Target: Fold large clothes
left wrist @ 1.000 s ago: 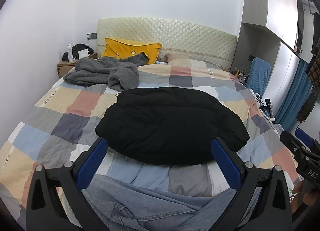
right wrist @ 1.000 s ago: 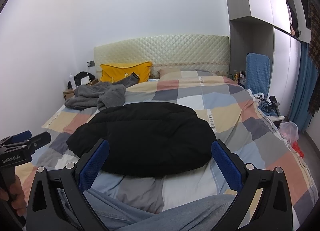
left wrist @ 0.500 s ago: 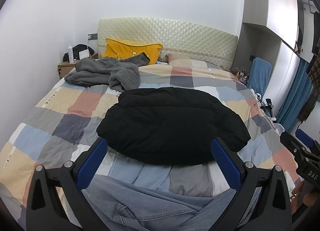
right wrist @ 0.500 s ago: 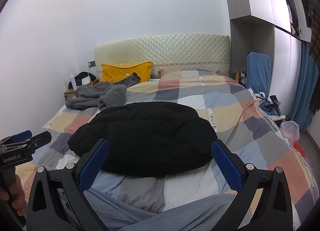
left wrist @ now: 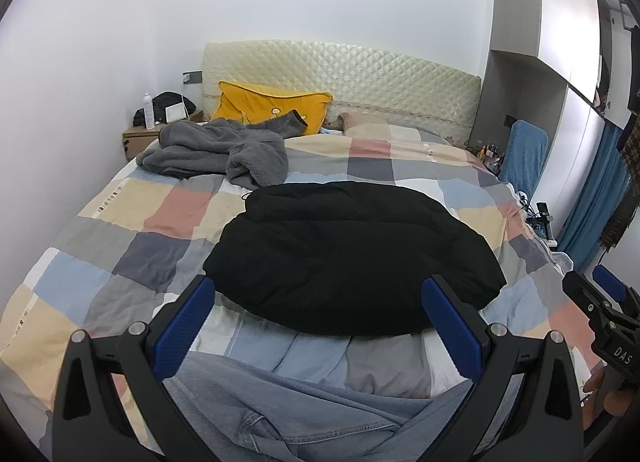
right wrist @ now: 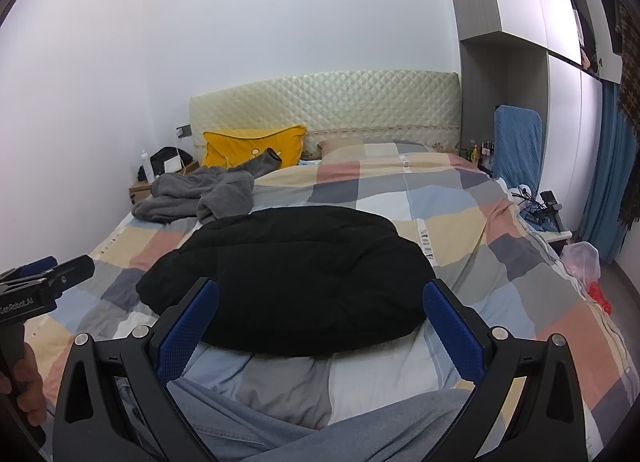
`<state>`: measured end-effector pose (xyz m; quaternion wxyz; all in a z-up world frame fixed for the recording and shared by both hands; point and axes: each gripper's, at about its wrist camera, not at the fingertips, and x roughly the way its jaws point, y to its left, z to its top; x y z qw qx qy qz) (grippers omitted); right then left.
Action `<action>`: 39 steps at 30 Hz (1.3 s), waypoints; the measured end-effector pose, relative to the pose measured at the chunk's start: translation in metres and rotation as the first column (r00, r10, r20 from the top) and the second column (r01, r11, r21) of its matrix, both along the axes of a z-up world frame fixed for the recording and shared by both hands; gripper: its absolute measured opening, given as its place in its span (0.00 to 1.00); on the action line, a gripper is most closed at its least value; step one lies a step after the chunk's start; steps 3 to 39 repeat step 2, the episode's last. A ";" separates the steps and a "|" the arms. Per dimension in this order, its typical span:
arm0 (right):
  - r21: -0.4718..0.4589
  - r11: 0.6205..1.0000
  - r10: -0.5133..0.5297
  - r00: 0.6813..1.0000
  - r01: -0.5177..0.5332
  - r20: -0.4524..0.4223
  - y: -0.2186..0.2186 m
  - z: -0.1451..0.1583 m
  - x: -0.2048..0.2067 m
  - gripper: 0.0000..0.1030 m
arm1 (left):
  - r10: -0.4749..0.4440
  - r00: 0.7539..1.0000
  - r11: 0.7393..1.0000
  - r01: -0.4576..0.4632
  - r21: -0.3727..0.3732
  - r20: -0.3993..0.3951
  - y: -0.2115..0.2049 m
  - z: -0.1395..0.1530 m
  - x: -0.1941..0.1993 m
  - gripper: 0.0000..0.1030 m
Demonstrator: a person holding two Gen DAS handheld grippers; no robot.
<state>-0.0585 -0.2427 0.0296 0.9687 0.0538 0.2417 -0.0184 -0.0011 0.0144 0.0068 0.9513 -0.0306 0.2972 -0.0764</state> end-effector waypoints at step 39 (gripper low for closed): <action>0.001 1.000 0.001 1.000 -0.001 0.002 0.000 0.000 0.000 1.00 | -0.004 1.000 1.000 0.004 0.004 -0.002 -0.001 -0.001 -0.001 1.00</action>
